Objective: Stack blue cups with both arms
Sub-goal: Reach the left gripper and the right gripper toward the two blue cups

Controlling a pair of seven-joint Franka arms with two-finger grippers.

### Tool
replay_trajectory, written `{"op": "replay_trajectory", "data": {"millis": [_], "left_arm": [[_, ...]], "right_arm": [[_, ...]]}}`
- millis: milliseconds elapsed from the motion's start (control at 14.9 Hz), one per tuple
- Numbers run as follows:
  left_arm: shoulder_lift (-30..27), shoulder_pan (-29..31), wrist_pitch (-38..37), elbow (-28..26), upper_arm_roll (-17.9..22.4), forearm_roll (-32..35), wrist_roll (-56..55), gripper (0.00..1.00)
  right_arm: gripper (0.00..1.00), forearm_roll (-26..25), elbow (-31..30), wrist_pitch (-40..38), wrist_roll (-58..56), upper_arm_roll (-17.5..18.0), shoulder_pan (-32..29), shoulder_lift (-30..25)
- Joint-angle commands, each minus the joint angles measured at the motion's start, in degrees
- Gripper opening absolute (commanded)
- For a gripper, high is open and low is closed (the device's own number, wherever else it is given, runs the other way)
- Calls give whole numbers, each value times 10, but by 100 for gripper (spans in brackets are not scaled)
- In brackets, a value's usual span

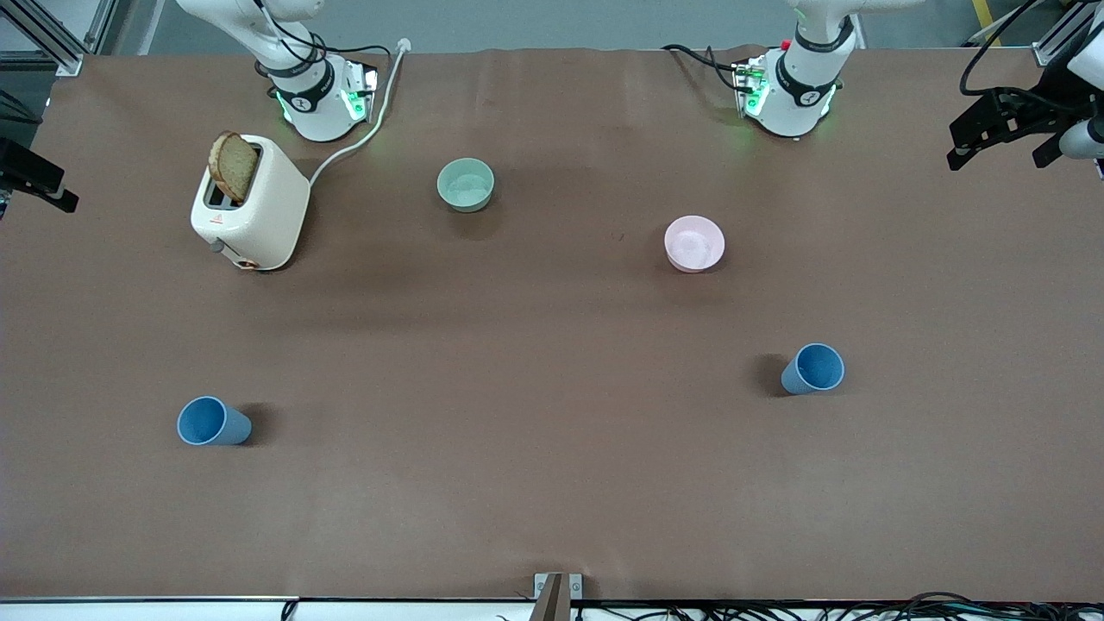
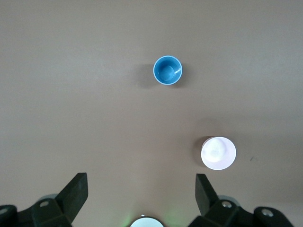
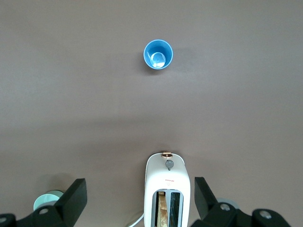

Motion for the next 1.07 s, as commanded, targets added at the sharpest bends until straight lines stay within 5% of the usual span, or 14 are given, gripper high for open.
{"op": "replay_trajectory", "data": {"millis": [0, 336, 604, 1007], "left_arm": [[7, 3, -7, 17, -3, 2, 7, 100], [90, 6, 16, 23, -1, 24, 11, 100], [161, 10, 138, -18, -1, 31, -3, 100], [250, 5, 356, -115, -2, 33, -11, 100]], "right_arm": [[100, 0, -1, -4, 3, -4, 5, -6], [100, -9, -4, -1, 8, -4, 5, -6], [98, -8, -15, 10, 9, -4, -2, -2], [99, -3, -115, 170, 3, -50, 20, 31]]}}
